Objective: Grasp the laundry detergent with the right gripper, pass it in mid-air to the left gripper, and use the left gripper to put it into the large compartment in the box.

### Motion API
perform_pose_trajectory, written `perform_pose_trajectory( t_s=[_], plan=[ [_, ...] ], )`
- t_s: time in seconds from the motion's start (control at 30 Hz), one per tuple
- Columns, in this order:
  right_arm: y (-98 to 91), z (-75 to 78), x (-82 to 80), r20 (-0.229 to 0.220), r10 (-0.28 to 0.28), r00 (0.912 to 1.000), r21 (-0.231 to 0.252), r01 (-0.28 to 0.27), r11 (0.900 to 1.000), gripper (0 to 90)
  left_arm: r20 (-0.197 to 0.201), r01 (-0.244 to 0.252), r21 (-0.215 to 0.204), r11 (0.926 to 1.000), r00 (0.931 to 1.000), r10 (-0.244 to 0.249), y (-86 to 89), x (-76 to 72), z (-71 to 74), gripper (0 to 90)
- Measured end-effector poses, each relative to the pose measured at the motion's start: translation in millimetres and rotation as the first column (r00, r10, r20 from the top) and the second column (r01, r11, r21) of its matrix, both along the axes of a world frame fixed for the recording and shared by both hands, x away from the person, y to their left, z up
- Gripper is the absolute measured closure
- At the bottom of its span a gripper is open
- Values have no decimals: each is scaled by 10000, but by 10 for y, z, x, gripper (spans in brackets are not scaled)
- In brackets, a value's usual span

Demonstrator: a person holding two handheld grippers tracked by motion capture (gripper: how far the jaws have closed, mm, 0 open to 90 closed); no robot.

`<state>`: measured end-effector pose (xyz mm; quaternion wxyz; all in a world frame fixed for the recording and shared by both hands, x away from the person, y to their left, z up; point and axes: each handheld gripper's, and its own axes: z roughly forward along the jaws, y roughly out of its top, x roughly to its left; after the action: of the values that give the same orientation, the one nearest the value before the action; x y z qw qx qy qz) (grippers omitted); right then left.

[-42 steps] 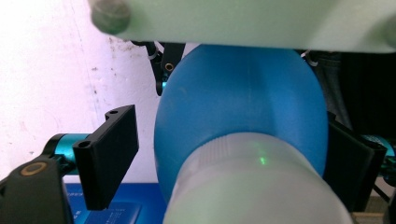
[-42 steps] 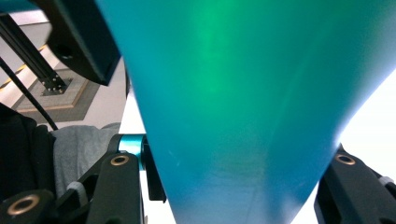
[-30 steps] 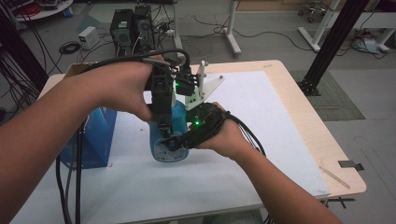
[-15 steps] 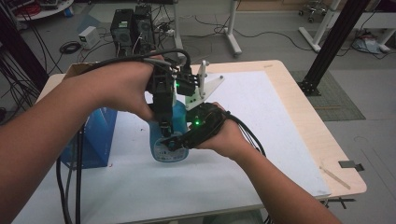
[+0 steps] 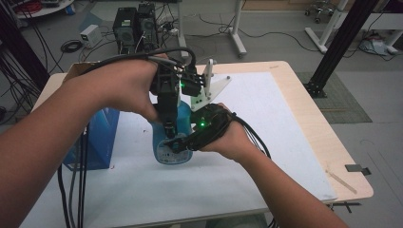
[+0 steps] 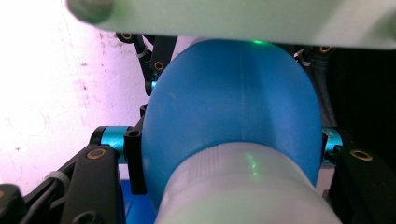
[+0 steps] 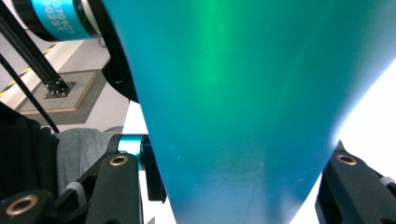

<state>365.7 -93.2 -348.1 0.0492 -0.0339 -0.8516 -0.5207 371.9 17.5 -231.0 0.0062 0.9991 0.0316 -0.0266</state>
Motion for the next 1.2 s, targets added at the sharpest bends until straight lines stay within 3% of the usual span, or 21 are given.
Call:
perform_pose_trajectory(
  t_s=[0.27, 0.3, 0.43, 0.5, 0.7, 0.8, 1.03, 1.1, 1.2],
  plan=[
    [1, 5, -6, -102, 298, 9995, -22, -298, 9996, 411, -127, -40, 69, 10000, 9999, 41, -12, -11, 10, 390],
    [-11, 7, 5, -276, 319, 9991, 60, -318, 9995, 355, -61, -1, 121, 9999, 10000, 2, -5, -13, 9, 390],
    [-60, 28, 20, -466, 182, 9987, 108, -177, 9998, 277, 12, -119, 118, 9999, 9999, 119, 31, 1, 19, 389],
    [-74, 24, 22, -388, 133, 9992, -34, -134, 9999, 234, -19, -169, 89, 9998, 9999, 169, 54, 7, 32, 390],
    [-128, 32, 19, -332, -46, 9994, -187, 40, 9998, 216, -27, -176, 85, 9998, 9998, 176, 93, 4, 50, 389],
    [-195, 56, 35, -262, -258, 9993, -323, 249, 9992, 138, -30, -219, 80, 9997, 9998, 219, 113, -4, 57, 389],
    [-355, 111, 58, -144, -563, 9983, -269, 559, 9981, 116, -4, -361, 17, 9993, 9993, 361, 163, 8, 111, 389],
    [-386, 124, 56, 25, -764, 9971, -458, 765, 9960, 30, -15, -388, 11, 9992, 9992, 388, 172, 10, 123, 389],
    [-435, 145, 57, 154, -942, 9954, -825, 952, 9920, 28, -25, -568, 27, 9984, 9984, 568, 206, 19, 178, 389]
  ],
)
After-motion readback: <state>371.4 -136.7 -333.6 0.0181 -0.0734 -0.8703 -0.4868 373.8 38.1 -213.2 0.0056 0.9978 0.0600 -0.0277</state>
